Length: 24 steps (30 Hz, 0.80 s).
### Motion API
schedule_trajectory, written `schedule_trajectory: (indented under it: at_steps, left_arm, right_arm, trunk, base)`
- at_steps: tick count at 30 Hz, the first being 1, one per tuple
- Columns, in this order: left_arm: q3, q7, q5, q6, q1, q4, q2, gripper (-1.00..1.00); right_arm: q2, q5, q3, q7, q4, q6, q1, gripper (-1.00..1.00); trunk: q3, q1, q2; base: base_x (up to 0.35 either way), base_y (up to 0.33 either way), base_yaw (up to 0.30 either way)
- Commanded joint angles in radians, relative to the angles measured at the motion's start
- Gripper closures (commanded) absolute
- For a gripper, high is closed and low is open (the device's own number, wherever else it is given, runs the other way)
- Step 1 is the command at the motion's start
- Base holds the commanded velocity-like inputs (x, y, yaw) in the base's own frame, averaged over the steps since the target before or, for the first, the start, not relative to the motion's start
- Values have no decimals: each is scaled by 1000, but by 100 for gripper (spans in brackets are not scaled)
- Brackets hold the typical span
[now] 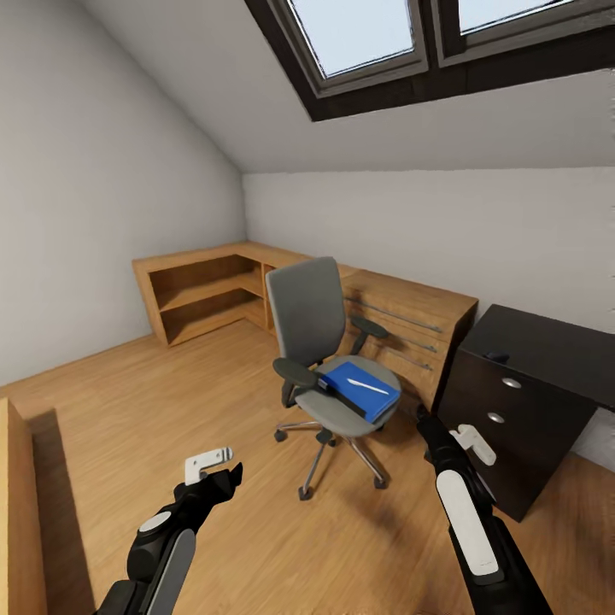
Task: In the bedroom, organize the workspace by keeping the computer under the desk, ensuring the monitor is on the desk, placing the keyboard on the desk next to the monitor, placing the mouse on the desk next to the keyboard, moving the folder from the swivel chair onto the desk next to the mouse, stacking the notebook on top of the folder with the pen on top of the notebook, and positioning the swivel chair next to the desk.
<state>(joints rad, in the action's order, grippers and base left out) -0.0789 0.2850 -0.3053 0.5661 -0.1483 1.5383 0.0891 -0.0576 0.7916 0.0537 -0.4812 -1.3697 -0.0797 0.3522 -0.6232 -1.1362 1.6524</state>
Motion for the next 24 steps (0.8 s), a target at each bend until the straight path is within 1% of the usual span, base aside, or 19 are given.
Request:
schedule_trajectory:
  at_steps: [1, 13, 16, 18, 21, 24]
  left_arm:
    - [-1, 9, -11, 3, 0, 0, 0, -100]
    - [-2, 5, -9, 2, 0, -3, 0, -100]
    - [-23, 6, -9, 2, 0, -3, -1, -100]
    - [-29, 6, -9, 2, 0, -3, -1, -100]
    - [-33, 6, -9, 2, 0, -3, -1, -100]
    - [-35, 6, -9, 2, 0, -3, 0, -100]
  right_arm:
    - [-1, 3, 2, -4, -2, -6, 1, -100]
    - [2, 3, 3, -4, -2, -6, 1, -100]
    - [2, 2, 3, -4, -2, -6, 1, -100]
    - [2, 2, 3, -4, -2, -6, 1, -100]
    - [2, 2, 3, -4, -2, -6, 1, -100]
    - [2, 2, 3, -4, -2, -6, 1, -100]
  trunk:
    - [-2, 0, 1]
    - [-17, 0, 1]
    - [-21, 0, 1]
    - [-23, 0, 1]
    - [-27, 0, 1]
    - [-31, 0, 1]
  base:
    - [0, 0, -195]
    - [12, 0, -196]
    - [249, -19, -196]
    - [288, -54, -196]
    - [275, -73, -196]
    - [150, -52, -196]
